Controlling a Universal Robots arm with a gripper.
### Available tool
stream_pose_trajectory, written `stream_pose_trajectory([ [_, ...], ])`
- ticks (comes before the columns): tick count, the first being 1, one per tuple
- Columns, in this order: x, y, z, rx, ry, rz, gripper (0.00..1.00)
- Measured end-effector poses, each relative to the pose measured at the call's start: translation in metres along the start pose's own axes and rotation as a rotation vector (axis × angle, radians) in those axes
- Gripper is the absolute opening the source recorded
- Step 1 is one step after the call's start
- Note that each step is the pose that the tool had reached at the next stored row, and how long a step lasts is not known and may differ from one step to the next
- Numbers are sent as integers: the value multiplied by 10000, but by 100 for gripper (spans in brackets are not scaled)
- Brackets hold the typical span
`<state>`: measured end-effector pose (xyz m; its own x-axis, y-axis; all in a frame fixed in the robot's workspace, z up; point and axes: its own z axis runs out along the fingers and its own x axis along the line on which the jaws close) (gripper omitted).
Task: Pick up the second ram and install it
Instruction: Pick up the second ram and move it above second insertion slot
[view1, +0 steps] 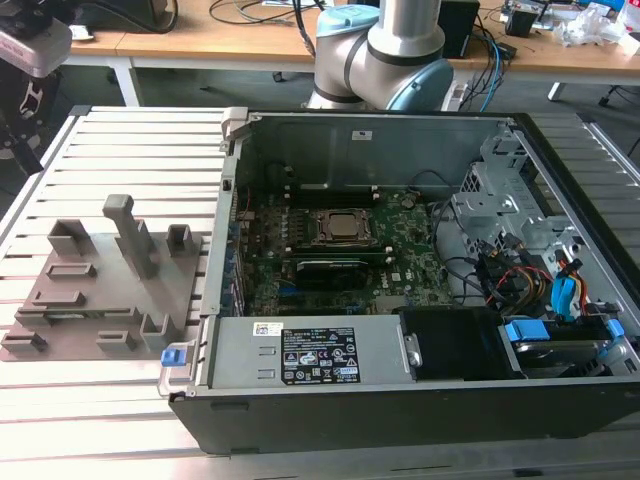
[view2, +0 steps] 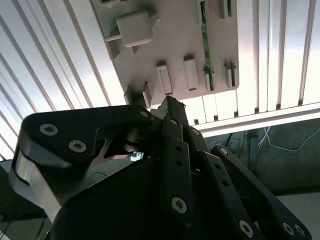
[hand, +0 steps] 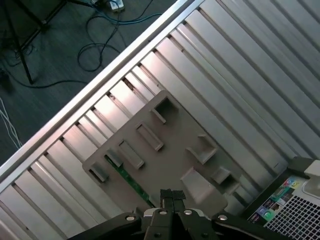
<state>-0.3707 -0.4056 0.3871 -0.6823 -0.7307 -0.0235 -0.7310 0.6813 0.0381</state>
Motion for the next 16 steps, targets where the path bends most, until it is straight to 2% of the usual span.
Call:
stream_pose_trajectory([
  [4, 0, 0, 0, -21, 35, -892, 11],
  [11, 0, 0, 0, -47, 78, -2030, 11],
  [16, 0, 0, 0, -73, 120, -3133, 11],
])
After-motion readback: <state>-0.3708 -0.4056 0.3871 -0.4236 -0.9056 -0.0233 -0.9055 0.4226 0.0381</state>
